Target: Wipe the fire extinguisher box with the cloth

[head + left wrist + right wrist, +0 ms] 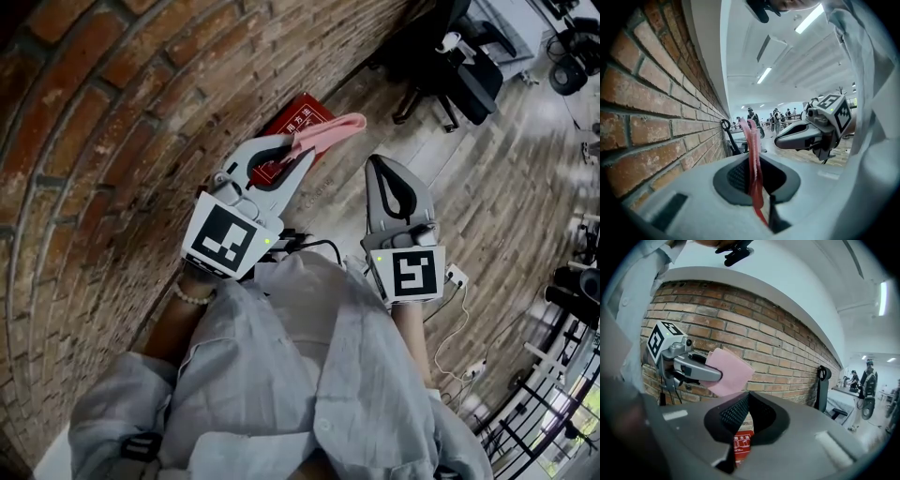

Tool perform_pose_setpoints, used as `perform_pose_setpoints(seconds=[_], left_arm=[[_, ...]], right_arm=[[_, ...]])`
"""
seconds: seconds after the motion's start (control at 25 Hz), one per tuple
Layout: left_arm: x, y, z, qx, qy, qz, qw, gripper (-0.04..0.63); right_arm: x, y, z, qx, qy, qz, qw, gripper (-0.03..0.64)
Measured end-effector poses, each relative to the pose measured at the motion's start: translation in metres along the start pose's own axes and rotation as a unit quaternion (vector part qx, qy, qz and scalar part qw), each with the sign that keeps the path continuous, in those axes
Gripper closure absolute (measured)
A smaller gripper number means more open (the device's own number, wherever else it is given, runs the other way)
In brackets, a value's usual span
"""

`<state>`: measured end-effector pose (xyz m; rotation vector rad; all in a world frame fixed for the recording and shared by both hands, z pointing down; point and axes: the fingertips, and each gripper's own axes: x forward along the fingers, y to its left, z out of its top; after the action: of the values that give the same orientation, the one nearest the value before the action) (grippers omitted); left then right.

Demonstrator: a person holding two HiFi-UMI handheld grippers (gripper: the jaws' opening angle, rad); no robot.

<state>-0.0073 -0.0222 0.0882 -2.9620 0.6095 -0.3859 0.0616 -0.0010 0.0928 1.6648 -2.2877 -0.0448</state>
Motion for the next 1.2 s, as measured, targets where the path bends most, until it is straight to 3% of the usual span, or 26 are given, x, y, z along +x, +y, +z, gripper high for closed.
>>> perform_pose_setpoints(seconds=[1.2], left_arm=[[0.006,-0.013,-0.003,0.006,0.007,-0.022,0.9997,0.584]], right_arm=[[0.0,0.006,-0.005,-0.011,0.009,0.006,1.0,0.611]])
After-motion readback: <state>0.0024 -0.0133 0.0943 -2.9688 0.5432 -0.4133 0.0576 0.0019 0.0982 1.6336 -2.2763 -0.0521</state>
